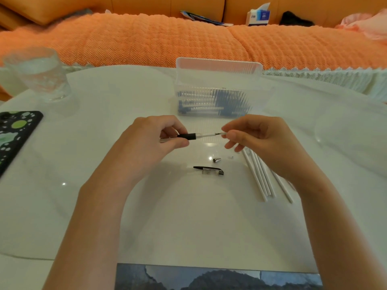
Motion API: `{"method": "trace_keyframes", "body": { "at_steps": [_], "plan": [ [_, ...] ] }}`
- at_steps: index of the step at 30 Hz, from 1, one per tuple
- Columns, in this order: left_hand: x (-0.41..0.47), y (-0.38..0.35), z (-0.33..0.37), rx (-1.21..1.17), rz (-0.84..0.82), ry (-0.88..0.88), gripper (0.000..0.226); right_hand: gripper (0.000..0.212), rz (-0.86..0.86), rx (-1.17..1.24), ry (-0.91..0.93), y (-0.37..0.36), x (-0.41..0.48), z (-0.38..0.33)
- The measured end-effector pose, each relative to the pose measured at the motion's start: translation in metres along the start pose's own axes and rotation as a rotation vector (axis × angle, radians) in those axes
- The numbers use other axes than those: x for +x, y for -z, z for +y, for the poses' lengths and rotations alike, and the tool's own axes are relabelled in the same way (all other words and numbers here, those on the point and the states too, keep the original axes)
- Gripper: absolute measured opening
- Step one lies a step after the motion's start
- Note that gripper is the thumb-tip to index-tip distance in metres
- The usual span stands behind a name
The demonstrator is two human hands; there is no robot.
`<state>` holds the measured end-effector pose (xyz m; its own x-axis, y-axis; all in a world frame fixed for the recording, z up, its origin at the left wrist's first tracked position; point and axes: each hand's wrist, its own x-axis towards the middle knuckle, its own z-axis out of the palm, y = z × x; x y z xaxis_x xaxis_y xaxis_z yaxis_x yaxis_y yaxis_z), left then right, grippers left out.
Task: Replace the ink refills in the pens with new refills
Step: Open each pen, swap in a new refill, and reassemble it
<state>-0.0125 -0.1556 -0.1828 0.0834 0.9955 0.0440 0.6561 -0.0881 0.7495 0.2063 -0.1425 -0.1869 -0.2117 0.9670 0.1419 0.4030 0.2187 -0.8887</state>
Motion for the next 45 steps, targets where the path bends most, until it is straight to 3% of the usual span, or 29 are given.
{"method": "trace_keyframes", "body": {
  "at_steps": [8, 20, 36, 45],
  "plan": [
    [-0.002, -0.006, 0.005, -0.005, -0.049, -0.035, 0.011, 0.007, -0.027, -0.114, 0.008, -0.014, 0.0, -0.004],
    [-0.003, -0.013, 0.016, 0.038, -0.019, -0.135, 0.005, 0.011, -0.047, -0.053, 0.013, -0.015, -0.002, -0.007],
    [-0.002, -0.011, 0.013, 0.039, -0.06, -0.078, 0.013, 0.003, 0.032, -0.105, 0.062, -0.006, -0.005, -0.008],
    [0.001, -0.01, 0.006, 0.002, -0.029, -0.048, 0.01, 0.011, -0.02, -0.524, -0.049, 0.008, -0.003, 0.016]
  ]
}}
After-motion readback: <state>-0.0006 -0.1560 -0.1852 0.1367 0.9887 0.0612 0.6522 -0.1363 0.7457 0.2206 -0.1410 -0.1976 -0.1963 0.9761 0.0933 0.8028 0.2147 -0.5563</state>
